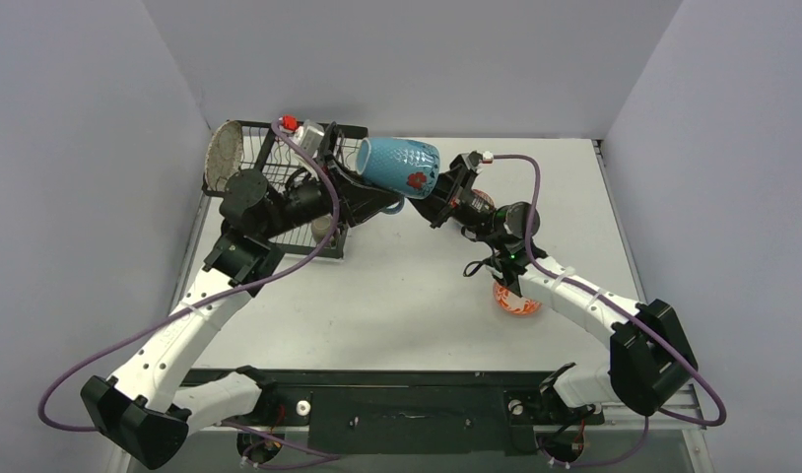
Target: Load the mixed dishes into the dish rack
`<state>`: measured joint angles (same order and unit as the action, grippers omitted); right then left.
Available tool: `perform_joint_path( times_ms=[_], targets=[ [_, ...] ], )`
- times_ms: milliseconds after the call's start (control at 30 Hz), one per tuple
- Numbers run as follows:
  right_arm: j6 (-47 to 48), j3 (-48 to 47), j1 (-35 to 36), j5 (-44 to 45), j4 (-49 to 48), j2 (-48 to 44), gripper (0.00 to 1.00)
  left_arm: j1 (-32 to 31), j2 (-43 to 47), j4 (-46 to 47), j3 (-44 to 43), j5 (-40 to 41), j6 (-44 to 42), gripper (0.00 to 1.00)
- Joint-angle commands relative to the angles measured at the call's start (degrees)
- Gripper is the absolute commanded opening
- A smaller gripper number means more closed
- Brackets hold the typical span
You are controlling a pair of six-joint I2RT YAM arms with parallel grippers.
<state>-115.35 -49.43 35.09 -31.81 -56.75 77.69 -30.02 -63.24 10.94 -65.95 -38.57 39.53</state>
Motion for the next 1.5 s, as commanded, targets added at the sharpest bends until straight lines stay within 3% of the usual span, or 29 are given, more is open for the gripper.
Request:
perform_joint_path(
  times_ms=[0, 67, 200, 367, 467, 567, 767, 800, 900, 1033, 1233, 1467],
  targets=[
    [1.14, -3.1, 1.17, 1.36, -2.97, -1.02, 0.0, -1.74, 1.51, 0.98, -1.03, 2.97, -1.33, 0.13],
    [1.48, -3.1, 1.44, 1.73, -2.56, -1.11, 0.0, -2.06, 1.52, 0.49, -1.05, 2.85, -1.61, 0.12],
    [2.08, -3.45, 1.65, 1.91, -1.9, -1.34, 0.0, -2.77, 1.13, -0.22, -1.38, 1.64, -2.14, 0.26],
    [2.86, -3.8, 1.93, 1.83, -1.03, -1.45, 0.0, -3.29, 1.08, -0.9, -1.94, 1.97, -2.56, 0.32],
    [2.89, -3.91, 2.05, 1.92, -1.08, -1.54, 0.0, -3.29, 1.13, -1.19, -2.01, 2.18, -2.64, 0.22],
    [3.13, -3.71, 2.06, 1.9, -0.89, -1.74, 0.0, -3.25, 1.7, -2.04, -1.91, 3.8, -3.26, 0.01],
    [6.22, -2.96, 1.96, 2.17, 1.21, -2.48, 0.0, -3.24, 3.37, -2.9, -0.72, 7.67, -3.28, 0.0],
    [6.91, -2.96, 1.88, 2.18, 1.96, -2.64, 0.01, -3.27, 3.69, -2.88, 0.0, 8.35, -3.21, 0.0],
    [9.67, -3.59, 1.91, 2.32, 4.89, -3.26, 0.25, -3.21, 5.24, -2.03, 1.26, 8.33, -2.97, 0.0],
    [11.71, -4.49, 1.89, 2.24, 7.31, -3.47, 0.43, -3.16, 6.81, 0.75, 3.19, 7.14, -1.58, 0.0],
    [12.69, -3.45, 1.66, 2.43, 8.82, -3.67, 0.49, -2.99, 9.76, 0.04, 4.57, 9.81, -1.9, 0.0],
    [20.18, 3.5, -0.87, 6.51, 17.81, -9.25, 0.54, -2.47, 16.53, -15.85, 5.37, 20.12, -10.34, 0.0]
  ],
)
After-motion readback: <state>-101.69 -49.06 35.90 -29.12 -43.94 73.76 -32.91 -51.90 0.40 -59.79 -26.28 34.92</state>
